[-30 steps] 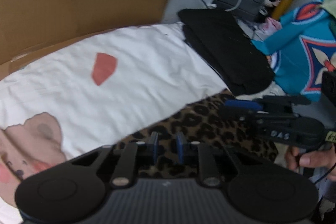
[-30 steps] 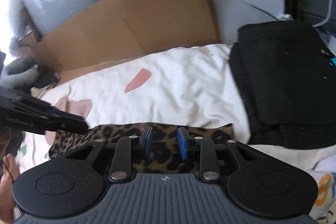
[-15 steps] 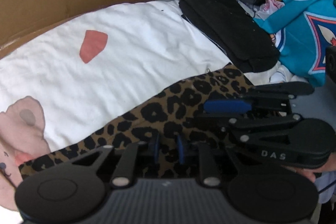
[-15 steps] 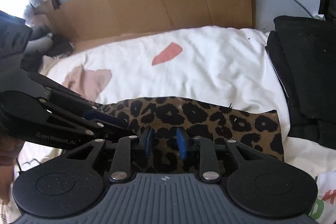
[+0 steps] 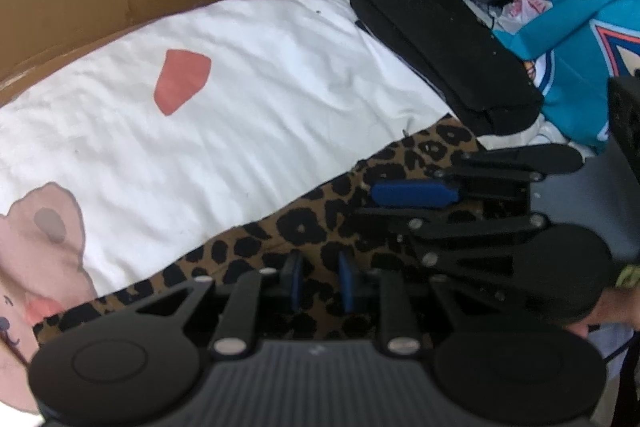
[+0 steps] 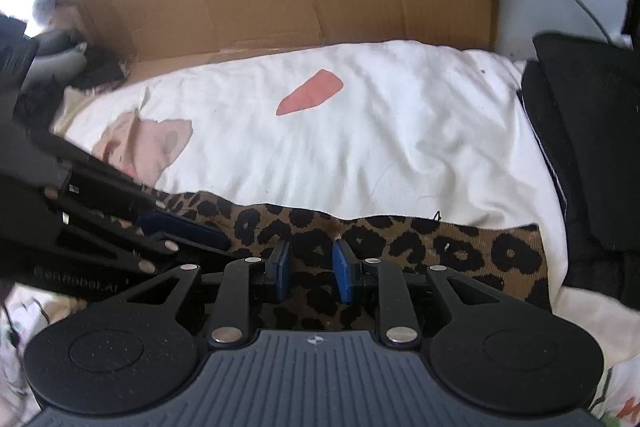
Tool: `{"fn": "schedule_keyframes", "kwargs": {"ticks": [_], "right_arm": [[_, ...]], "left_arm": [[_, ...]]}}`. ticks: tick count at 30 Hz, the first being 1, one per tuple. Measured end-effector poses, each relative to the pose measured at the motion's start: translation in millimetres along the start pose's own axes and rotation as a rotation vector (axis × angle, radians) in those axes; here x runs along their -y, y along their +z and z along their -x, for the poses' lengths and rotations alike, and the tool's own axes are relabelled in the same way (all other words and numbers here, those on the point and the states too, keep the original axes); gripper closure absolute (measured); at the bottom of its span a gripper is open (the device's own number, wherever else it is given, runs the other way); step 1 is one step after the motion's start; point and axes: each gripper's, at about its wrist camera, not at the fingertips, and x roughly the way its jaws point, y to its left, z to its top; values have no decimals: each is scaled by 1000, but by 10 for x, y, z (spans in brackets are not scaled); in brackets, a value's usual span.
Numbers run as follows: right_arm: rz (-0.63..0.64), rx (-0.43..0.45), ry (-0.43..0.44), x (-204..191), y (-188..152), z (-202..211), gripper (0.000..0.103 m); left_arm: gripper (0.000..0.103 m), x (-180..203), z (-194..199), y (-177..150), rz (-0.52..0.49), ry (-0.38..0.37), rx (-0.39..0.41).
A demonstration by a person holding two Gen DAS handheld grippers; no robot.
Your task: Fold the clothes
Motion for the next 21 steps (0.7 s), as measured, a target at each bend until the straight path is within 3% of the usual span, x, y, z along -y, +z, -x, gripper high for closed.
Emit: {"fn": "schedule_keyframes", "kwargs": {"ticks": [11, 21], "right_arm": [[-48, -33, 46, 94, 51, 65, 73], [-74, 61, 57, 142, -227, 617, 72]], "left_arm": [[80, 68, -14, 105, 74, 57, -61], [83, 198, 388, -50, 218, 123, 46]]}}
